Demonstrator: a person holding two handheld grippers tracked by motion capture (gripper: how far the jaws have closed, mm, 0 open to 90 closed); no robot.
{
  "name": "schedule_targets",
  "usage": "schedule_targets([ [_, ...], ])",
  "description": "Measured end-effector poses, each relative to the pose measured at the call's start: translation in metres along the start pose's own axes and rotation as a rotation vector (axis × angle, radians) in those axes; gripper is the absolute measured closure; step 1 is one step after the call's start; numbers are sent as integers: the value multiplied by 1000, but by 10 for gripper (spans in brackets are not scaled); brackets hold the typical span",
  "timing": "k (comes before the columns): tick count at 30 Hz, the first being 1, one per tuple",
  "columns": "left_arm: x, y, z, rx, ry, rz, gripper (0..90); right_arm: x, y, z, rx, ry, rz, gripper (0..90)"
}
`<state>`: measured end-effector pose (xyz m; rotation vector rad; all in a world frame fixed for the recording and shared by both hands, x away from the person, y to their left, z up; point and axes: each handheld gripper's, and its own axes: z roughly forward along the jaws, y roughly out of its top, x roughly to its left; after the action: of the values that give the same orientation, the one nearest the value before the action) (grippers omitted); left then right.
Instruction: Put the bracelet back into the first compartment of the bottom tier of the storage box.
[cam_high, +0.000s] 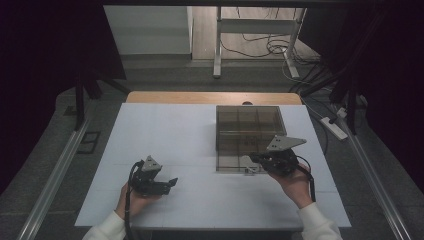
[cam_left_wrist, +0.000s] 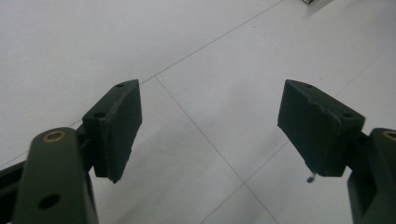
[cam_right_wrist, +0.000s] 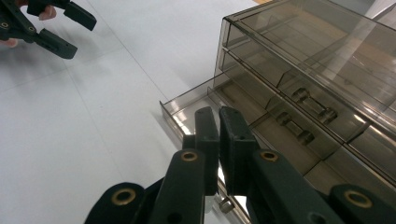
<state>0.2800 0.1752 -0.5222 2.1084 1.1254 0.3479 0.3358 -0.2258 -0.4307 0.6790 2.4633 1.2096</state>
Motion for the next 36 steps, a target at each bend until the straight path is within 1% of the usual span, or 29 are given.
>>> schedule_targets([
  [6,0,0,0,2,1,2,229,-2,3,3,-9,-1,-1,854],
  [10,0,0,0,1,2,4,228,-2,6,7,-3,-4,-6,855],
  [24,0,0,0,1,1,2,228,0,13,19,-3,1,-22,855],
  [36,0,0,0,0,3,4,227,4,19,31,3,6,-44,854],
])
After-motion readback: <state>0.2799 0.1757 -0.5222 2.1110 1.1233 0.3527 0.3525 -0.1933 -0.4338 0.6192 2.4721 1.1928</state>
